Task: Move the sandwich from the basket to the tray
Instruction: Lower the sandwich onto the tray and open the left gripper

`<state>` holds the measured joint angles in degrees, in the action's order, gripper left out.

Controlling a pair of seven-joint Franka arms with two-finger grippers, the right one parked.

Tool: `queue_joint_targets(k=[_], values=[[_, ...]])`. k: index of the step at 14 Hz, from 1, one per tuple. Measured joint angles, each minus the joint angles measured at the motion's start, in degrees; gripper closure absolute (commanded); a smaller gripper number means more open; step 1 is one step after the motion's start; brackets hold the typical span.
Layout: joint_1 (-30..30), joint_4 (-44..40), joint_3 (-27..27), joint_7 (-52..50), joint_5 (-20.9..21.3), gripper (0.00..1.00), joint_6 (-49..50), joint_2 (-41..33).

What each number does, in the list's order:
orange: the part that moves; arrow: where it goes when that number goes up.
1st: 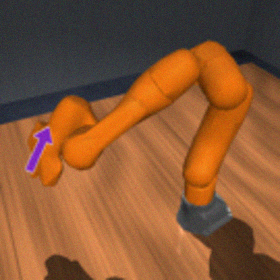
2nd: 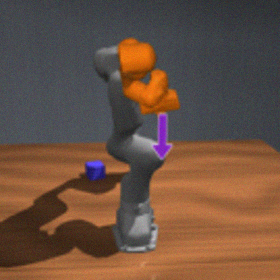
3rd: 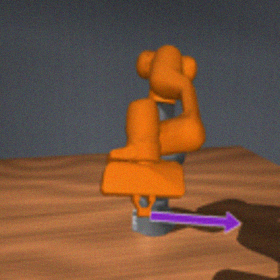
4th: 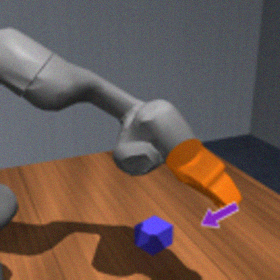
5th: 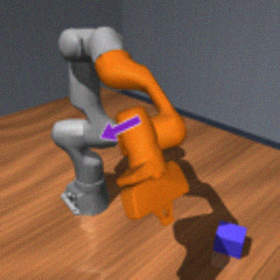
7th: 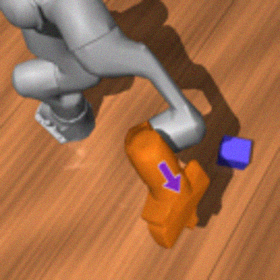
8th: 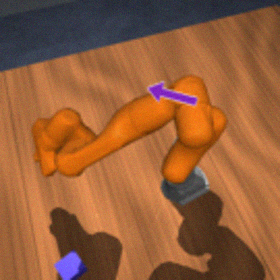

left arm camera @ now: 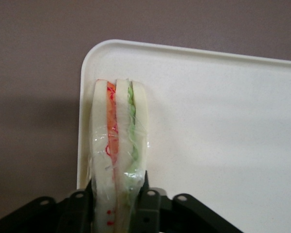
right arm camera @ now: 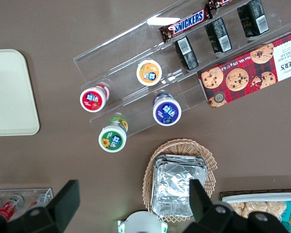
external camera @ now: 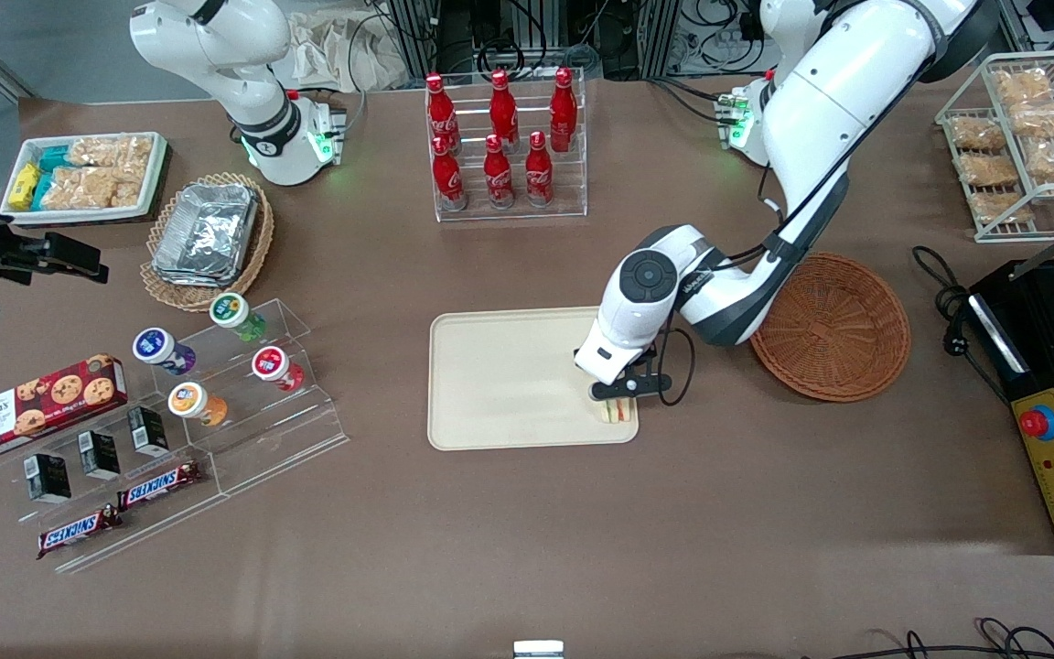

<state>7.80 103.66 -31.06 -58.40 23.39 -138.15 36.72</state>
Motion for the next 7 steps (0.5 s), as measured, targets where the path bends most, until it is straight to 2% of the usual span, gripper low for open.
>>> queue_joint_targets(k=[4,7], values=[[-0.05,-4.01,-0.01,-0.68,0.19,0.00,2.63,-1.00],[-0.14,-10.04,-0.13,-0.69,0.22,0.00,14.68,-4.49]])
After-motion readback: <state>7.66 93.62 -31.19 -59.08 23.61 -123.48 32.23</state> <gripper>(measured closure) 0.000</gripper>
